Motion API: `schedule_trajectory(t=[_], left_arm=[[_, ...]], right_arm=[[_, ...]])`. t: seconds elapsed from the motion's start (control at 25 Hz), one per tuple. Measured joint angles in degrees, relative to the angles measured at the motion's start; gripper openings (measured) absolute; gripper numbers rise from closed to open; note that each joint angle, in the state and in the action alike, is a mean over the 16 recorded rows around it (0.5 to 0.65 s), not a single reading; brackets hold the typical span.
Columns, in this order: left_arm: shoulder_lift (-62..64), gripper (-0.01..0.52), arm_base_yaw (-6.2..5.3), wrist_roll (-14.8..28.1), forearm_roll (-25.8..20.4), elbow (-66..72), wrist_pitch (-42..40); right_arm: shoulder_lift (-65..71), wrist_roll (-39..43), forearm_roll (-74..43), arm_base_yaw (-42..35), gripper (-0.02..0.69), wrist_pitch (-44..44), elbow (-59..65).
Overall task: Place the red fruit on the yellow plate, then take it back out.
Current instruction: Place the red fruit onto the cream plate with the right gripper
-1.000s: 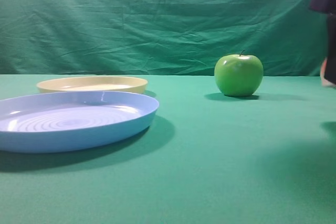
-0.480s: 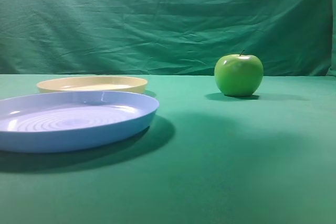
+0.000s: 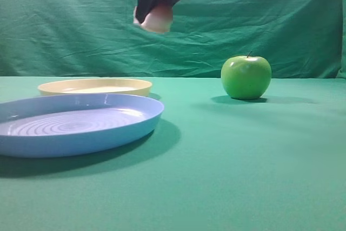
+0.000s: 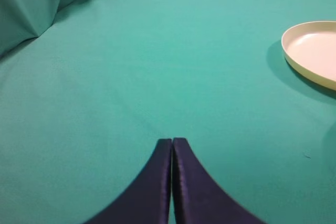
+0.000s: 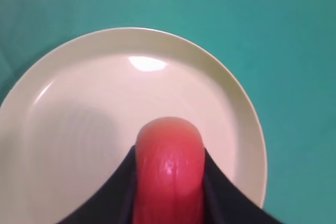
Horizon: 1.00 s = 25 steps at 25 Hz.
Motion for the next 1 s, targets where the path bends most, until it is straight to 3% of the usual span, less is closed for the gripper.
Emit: schedule_trajectory(t=[0.16,0.56,0.68,0.8,1.0], left_arm=[[0.0,0.0,0.0,0.0,0.0,0.0,0.0],[0.0,0.0,0.0,0.0,0.0,0.0,0.0],[0.0,0.0,0.0,0.0,0.0,0.0,0.0],[0.0,0.0,0.0,0.0,0.0,0.0,0.0],[0.0,0.0,0.0,0.0,0.0,0.0,0.0]], right_arm=[[2.9,-1.4,1.8,0.7,0.256,-2.8,-1.0],[4.3,-3.9,5.1,0.9,0.543,-4.2,-1.2],[2.9,-3.7,5.2,0.8,0.592,-2.3,-1.2],[0.4,-2.7,5.1,0.3,0.573,0.8,-1.2],[-5.9,1.3,4.8,-1.4,0.408,8.2,-1.2]])
